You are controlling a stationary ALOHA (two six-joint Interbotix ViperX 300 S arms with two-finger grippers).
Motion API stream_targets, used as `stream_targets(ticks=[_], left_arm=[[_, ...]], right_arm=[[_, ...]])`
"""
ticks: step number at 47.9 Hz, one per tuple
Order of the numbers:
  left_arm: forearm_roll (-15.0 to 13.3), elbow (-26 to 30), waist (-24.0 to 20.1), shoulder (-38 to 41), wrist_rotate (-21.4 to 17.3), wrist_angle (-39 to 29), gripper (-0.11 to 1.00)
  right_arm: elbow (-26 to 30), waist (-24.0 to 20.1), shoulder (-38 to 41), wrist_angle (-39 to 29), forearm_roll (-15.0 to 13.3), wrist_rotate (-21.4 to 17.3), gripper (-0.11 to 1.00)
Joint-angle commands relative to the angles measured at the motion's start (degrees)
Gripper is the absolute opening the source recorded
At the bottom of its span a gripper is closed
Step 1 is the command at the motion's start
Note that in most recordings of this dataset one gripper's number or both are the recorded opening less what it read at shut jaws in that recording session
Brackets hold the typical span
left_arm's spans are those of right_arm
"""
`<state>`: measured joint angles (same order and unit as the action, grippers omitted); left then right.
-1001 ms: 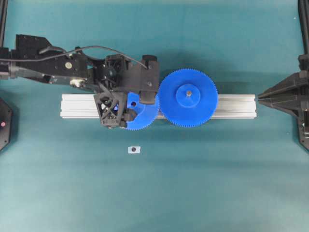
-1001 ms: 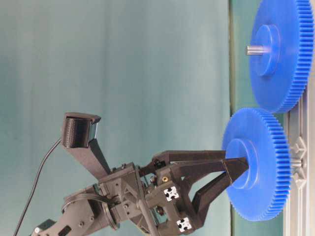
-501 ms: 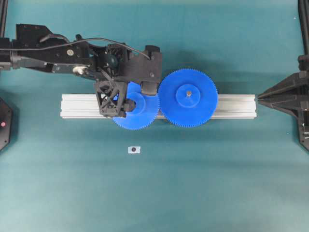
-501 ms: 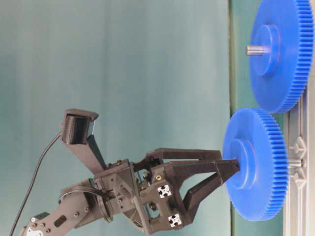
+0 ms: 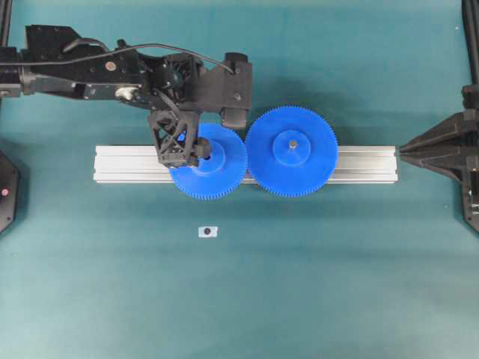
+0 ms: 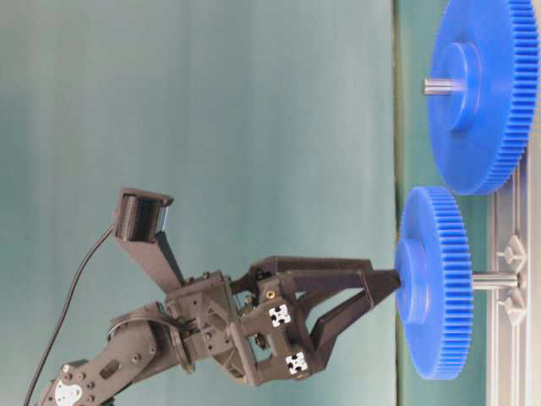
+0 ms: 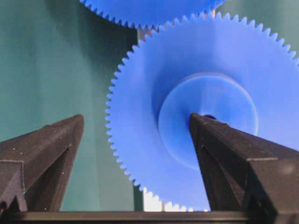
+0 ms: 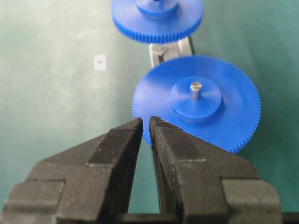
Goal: Insert the small gear onto the shaft.
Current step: 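Lower the gear onto the shaft, meshing teeth with the large gear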
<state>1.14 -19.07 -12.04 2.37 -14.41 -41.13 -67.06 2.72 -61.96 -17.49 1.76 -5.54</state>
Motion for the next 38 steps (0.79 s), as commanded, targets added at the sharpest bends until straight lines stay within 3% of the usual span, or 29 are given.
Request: stream_targets(ticks=[1, 13, 24, 38], left_arm=[[0.18, 1.32, 0.0, -0.53, 0.09, 0.09, 0.87], [0.18, 2.29, 1.23, -1.58, 0.26, -0.97, 0.87], [0.18, 2.99, 5.1, -4.22, 0.44, -4.04, 0.87], [0.18, 3.25, 5.19, -7.56, 2.02, -2.46, 0.85]], right_arm=[[0.62, 0.09, 0.35, 0.53, 0.0, -0.53, 0.27], [0.53, 0.09, 0.35, 0.53, 0.0, -0.53, 0.27], [0.53, 0.09, 0.35, 0.53, 0.0, -0.53, 0.27], [0.53, 0.09, 0.35, 0.53, 0.0, -0.53, 0.27]])
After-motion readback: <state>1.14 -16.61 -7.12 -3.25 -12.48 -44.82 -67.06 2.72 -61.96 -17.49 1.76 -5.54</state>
